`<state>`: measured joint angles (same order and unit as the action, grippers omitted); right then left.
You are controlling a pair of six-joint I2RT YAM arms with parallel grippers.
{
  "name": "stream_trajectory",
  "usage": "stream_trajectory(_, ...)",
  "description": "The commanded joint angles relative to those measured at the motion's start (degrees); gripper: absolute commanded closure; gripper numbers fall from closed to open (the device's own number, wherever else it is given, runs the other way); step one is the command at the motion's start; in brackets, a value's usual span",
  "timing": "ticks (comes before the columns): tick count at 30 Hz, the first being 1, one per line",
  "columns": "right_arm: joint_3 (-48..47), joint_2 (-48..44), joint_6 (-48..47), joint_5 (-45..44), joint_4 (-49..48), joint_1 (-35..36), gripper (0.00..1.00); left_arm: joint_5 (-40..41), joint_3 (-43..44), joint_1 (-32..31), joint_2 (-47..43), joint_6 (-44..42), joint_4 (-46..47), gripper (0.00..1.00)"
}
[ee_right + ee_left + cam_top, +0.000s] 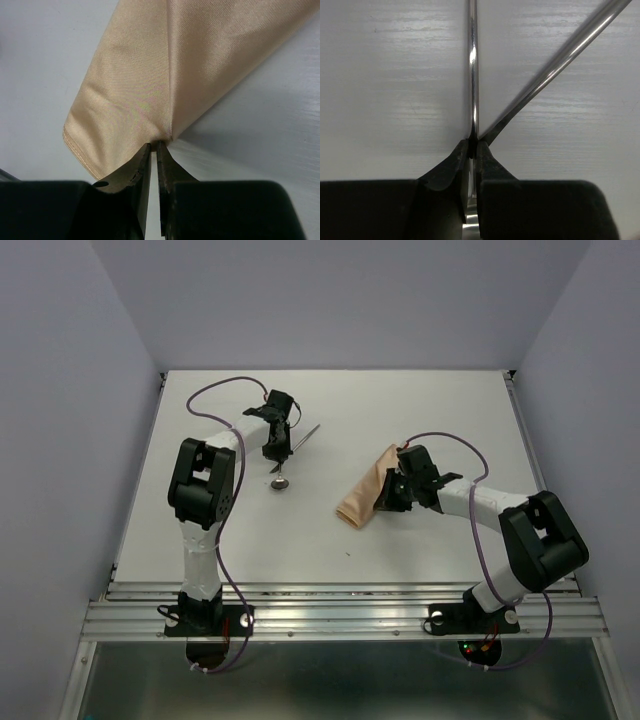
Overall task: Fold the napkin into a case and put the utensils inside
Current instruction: Pick up the spoon from the center of the board, then smooth out the smaller rectangle-folded napkin at the center of the board.
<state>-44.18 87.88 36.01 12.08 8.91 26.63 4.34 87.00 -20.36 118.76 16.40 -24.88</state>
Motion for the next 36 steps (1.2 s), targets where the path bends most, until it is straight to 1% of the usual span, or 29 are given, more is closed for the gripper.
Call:
stream_trajectory(1, -2.22, 0.28, -0.33, 0.32, -1.88, 0.35, 0.85, 1.28, -0.52, 0.5, -2.48, -0.23, -1.74, 0.91)
stream_trajectory(2, -2.22, 0.37, -0.24, 0.32, -1.88, 0.35, 0.85, 1.46, -0.43, 0.5, -3.0, -0.14, -2.09, 0.93)
stream_trajectory(3, -2.22, 0.28, -0.24, 0.32, -1.88, 0.35, 0.85, 1.38, -0.34, 0.5, -3.53, -0.14, -2.27, 0.99)
stream_trajectory(4, -2.31, 0.45, -0.24, 0.4, -1.88, 0.35, 0.85, 1.46, -0.25, 0.5, -4.58, -0.06, -2.45, 1.0)
stream_trajectory(11, -2.22, 0.63, -0.06, 0.14, -2.05, 0.35, 0.85, 0.24, 0.1, 0.5, -11.25, -0.93, -2.63, 1.0)
stream_trajectory(16, -2.92, -0.16, 0.64, -2.05, -1.96, 0.35, 0.82, -3.98, -0.17, -0.38, -14.69, -1.81, -1.84, 1.0)
stream_trajectory(17, -3.45, -0.25, 1.08, -3.71, -1.7, 0.35, 0.81, -6.68, -0.25, -0.82, -15.22, -2.34, -1.49, 1.0)
stream_trajectory(18, -4.15, -0.34, 1.08, -4.94, -1.0, 0.35, 0.81, -7.41, -0.25, -1.34, -15.49, -2.6, -1.4, 1.0)
stream_trajectory(20, -6.08, -0.95, 0.73, -7.49, -0.73, -1.04, 0.8, -8.81, -0.08, -3.8, -15.58, -3.39, -1.31, 1.0)
stream_trajectory(23, -8.89, -0.43, 0.11, -7.68, -0.73, -4.21, 0.8, -9.7, 0.1, -8.28, -15.31, -5.41, -1.66, 1.0)
stream_trajectory(25, -10.21, 0.27, 0.11, -7.24, -0.73, -8.08, 0.8, -10.14, 0.27, -10.65, -15.23, -6.2, -1.83, 1.0)
stream_trajectory(29, -14.43, 4.57, -1.03, -7.68, -0.64, -12.47, 0.8, -11.81, 1.85, -16.54, -14.09, -8.22, -2.97, 1.0)
stream_trajectory(31, -16.72, 6.25, -0.94, -7.94, -0.64, -14.06, 0.8, -13.12, 2.99, -17.95, -13.73, -8.4, -2.98, 1.0)
stream_trajectory(33, -18.99, 8.45, -0.94, -6.2, -0.12, -15.38, 0.81, -14.26, 4.13, -19.53, -12.85, -8.32, -3.24, 1.0)
stream_trajectory(35, -20.41, 9.24, -1.64, -3.92, 0.58, -15.38, 0.84, -14.01, 4.58, -19.72, -12.06, -7.88, -3.5, 1.0)
stream_trajectory(36, -20.24, 9.42, -1.64, -0.16, 0.24, -15.38, 0.85, -12.96, 4.67, -19.72, -11.97, -7.1, -3.77, 1.0)
